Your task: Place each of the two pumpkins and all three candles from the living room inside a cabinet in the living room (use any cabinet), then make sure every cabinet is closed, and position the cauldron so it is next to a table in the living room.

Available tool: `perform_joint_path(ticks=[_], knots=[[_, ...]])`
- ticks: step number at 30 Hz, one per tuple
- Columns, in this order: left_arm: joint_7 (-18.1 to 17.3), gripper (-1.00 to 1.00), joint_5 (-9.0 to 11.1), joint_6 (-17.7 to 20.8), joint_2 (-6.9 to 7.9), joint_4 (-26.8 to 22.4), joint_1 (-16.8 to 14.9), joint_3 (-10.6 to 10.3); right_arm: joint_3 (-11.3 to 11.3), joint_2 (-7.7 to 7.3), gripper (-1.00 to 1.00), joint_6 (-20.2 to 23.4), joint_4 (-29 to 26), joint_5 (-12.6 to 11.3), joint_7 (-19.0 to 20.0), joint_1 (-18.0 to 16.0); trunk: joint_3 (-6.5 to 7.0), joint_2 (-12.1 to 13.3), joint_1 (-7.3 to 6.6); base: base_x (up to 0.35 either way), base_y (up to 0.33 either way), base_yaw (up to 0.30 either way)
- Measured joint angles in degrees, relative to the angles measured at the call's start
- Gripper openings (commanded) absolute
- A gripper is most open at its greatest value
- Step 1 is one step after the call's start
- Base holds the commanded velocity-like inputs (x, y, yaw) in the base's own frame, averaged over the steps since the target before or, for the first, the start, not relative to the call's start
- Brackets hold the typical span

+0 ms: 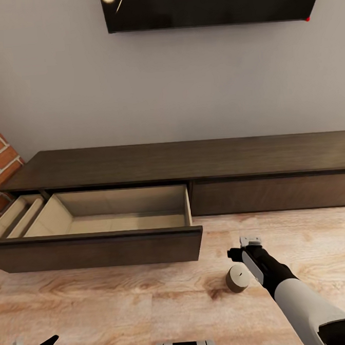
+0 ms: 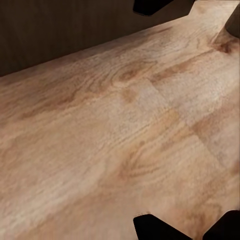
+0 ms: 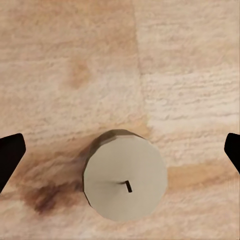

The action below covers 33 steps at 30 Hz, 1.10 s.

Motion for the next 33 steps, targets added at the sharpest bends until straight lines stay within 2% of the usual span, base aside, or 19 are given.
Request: perform_joint_path(ticks=[7, 16, 22, 24, 26, 30, 33], knots=[[-0.2, 1.00, 0.1, 0.0, -0.12, -0.5, 0.0, 0.0, 0.1, -0.07, 1.00, -3.8, -0.5, 0.0, 0.0, 0.4, -1.55, -0.1, 0.18, 0.000, 0.000, 0.000], [-0.4, 1.00, 0.1, 0.2, 0.08, -1.2, 0.0, -0.1, 0.2, -0.08, 1.00, -4.3, -0.7, -0.1, 0.1, 0.5, -3.55, -0.2, 0.41, 0.000, 0.000, 0.000], [-4.3, 1.00, 0.6, 0.4, 0.74, -1.9, -0.7, 0.1, 0.2, -0.09, 1.00, -4.3, -0.7, 0.0, 0.1, 0.5, -3.55, -0.2, 0.41, 0.000, 0.000, 0.000], [-5.0, 1.00, 0.6, 0.7, 1.20, -1.9, -1.8, 0.0, 0.2, -0.07, 1.00, -4.2, -0.7, 0.0, 0.1, 0.5, -3.55, -0.2, 0.41, 0.000, 0.000, 0.000], [-5.0, 1.00, 0.6, 0.9, 1.56, -1.9, -2.8, -0.6, 0.2, -0.04, 1.00, -4.2, -0.7, -0.1, 0.1, 0.5, -3.55, -0.2, 0.41, 0.000, 0.000, 0.000], [-5.2, 1.00, -0.6, 0.7, 2.48, -1.8, -4.7, -5.3, 0.2, -0.05, 1.00, -4.4, -0.7, 0.0, 0.1, 0.5, -3.55, -0.2, 0.41, 0.000, 0.000, 0.000], [-5.5, 1.00, -1.2, 0.4, 2.62, -1.8, -5.0, -6.9, 0.2, -0.07, 1.00, -4.3, -0.7, 0.0, 0.1, 0.5, -3.55, -0.2, 0.41, 0.000, 0.000, 0.000]])
